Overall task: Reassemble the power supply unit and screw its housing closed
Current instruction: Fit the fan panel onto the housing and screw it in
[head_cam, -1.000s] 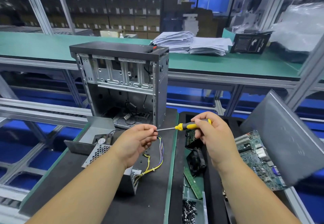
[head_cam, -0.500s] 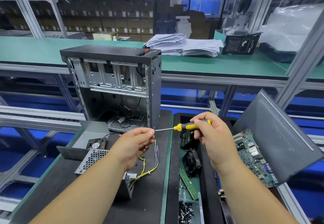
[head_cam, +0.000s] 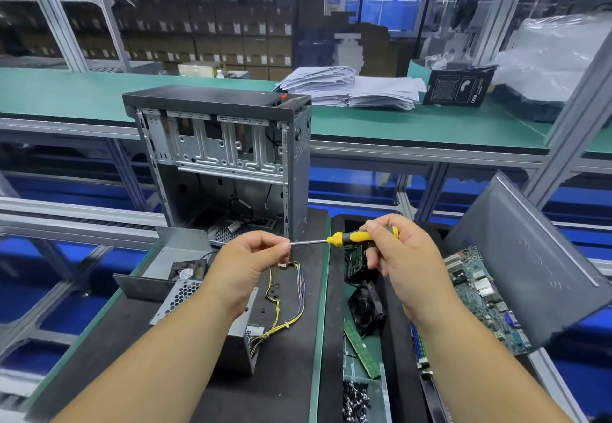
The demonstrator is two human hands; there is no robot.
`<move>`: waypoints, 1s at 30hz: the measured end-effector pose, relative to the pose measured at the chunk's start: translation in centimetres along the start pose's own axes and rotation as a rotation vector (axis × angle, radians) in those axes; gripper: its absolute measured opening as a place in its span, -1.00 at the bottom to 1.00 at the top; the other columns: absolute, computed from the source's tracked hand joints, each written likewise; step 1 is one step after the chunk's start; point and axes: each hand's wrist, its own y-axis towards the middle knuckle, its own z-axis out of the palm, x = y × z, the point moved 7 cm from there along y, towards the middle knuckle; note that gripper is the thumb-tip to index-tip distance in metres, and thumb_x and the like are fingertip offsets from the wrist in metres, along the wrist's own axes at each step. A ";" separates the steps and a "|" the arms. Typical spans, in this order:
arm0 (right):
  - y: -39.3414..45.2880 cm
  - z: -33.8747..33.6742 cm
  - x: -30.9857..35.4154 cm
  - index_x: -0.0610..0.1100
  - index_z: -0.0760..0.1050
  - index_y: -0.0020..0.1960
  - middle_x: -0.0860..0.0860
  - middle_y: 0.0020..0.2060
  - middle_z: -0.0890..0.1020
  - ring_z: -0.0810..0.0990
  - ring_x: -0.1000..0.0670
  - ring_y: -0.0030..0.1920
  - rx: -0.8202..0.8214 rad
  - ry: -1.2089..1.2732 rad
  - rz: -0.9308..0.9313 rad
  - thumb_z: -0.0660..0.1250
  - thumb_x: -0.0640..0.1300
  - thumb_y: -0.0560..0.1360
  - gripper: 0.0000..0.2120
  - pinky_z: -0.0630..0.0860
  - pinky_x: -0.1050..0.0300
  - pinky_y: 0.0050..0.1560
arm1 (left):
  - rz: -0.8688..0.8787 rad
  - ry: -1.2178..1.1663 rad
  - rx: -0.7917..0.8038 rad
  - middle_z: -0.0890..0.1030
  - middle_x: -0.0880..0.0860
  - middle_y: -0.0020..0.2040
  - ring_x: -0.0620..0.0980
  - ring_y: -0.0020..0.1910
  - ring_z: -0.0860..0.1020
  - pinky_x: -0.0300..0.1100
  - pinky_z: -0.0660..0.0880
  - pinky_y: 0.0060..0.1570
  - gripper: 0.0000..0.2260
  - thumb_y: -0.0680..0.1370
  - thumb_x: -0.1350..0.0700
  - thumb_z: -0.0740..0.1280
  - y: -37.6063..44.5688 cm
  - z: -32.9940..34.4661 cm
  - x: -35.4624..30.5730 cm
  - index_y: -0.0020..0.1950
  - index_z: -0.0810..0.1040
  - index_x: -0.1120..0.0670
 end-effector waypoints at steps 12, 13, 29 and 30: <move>-1.7 4.9 0.8 -0.02 0.52 -0.16 -0.04 -0.52 0.53 0.31 0.03 -0.52 -0.061 -0.043 0.027 0.27 0.16 0.50 -0.74 0.30 0.19 -0.45 | 0.157 0.042 0.024 0.69 0.04 -0.22 -0.08 -0.17 0.65 -0.31 0.55 -0.09 -0.84 0.29 0.03 0.53 -0.3 -5.5 -1.0 -0.17 0.71 0.01; -1.8 5.5 0.9 -0.04 0.52 -0.16 -0.04 -0.53 0.52 0.31 0.02 -0.51 -0.079 -0.051 0.037 0.27 0.17 0.49 -0.72 0.29 0.17 -0.44 | 0.162 0.075 0.044 0.70 0.04 -0.20 -0.07 -0.16 0.65 -0.29 0.56 -0.08 -0.84 0.28 0.02 0.54 -0.3 -6.1 -1.2 -0.17 0.71 0.00; -3.7 15.0 2.8 -0.04 0.55 -0.17 0.00 -0.40 0.61 0.52 0.11 -0.39 -0.103 -0.095 0.021 0.32 -0.21 0.53 -0.86 0.45 0.31 -0.36 | 0.379 0.465 0.190 0.67 -0.18 -0.14 -0.20 -0.09 0.61 -0.43 0.47 -0.07 -0.77 0.39 0.12 0.56 -0.2 -12.9 -3.8 -0.08 0.65 -0.16; -3.7 15.2 2.8 -0.06 0.55 -0.16 0.00 -0.41 0.61 0.51 0.11 -0.40 -0.105 -0.097 0.020 0.32 -0.21 0.53 -0.88 0.44 0.30 -0.37 | 0.365 0.447 0.228 0.67 -0.19 -0.07 -0.23 -0.02 0.61 -0.43 0.48 -0.01 -0.72 0.39 0.11 0.56 -0.2 -12.7 -3.7 0.00 0.63 -0.19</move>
